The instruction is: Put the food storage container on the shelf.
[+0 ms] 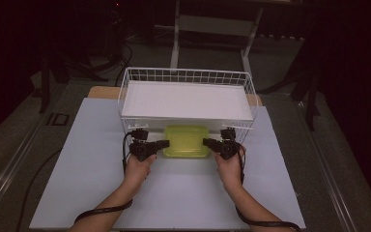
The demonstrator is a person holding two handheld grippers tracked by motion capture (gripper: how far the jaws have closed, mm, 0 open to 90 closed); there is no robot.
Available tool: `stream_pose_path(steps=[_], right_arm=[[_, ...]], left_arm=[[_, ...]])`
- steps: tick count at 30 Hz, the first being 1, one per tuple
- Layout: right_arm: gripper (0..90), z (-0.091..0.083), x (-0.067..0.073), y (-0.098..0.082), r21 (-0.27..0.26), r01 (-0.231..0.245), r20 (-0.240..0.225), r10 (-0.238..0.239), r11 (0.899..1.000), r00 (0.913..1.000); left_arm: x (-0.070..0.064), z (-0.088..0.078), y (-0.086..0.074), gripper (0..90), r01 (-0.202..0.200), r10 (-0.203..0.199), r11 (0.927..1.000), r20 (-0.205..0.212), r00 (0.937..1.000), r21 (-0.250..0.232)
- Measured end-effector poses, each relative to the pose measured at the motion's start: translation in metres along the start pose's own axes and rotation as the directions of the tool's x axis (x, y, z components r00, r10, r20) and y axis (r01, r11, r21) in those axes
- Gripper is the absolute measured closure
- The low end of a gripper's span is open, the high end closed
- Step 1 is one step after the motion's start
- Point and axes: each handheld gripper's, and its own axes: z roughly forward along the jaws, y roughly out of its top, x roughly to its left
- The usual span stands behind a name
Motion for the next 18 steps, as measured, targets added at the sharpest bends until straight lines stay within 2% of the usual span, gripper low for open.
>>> stream_pose_path(steps=[2,7,10,12,13,16,18], right_arm=[[70.2,0.0013,0.0032,-0.0019,-0.025,0.015,0.027,-0.014,1.000,0.9995],[68.4,0.0054,0.0025,-0.0017,-0.052,0.035,0.043,-0.032,0.998,0.9985],[66.9,0.0078,0.0018,-0.0015,-0.062,0.031,0.043,-0.029,0.998,0.9986],[63.6,0.0081,0.0036,-0.0024,-0.062,0.045,0.052,-0.042,0.997,0.9978],[61.2,0.0087,0.0046,-0.0033,-0.064,0.056,0.057,-0.052,0.996,0.9970],[60.7,0.0079,0.0051,-0.0046,-0.065,0.051,0.050,-0.047,0.997,0.9976],[58.5,0.0049,0.0078,-0.0056,-0.074,0.061,0.044,-0.058,0.995,0.9974]], left_arm=[[0.0025,0.0006,-0.0015,71.9,-0.010,0.010,0.9998,0.008,0.9999,-0.019],[0.0048,0.0025,-0.0024,64.7,-0.028,0.028,0.9984,-0.014,0.9995,-0.049],[0.0034,0.0035,-0.0008,56.9,-0.023,0.022,0.9982,-0.015,0.9996,-0.055],[-0.0010,0.0035,0.0003,51.3,-0.040,0.040,0.9981,-0.015,0.9991,-0.047],[-0.0036,0.0031,0.0008,47.9,-0.054,0.053,0.9975,-0.029,0.9982,-0.045],[-0.0037,0.0020,0.0010,47.7,-0.057,0.055,0.9974,-0.029,0.9980,-0.045],[-0.0014,0.0007,0.0007,47.7,-0.041,0.040,0.9984,-0.024,0.9989,-0.039]])
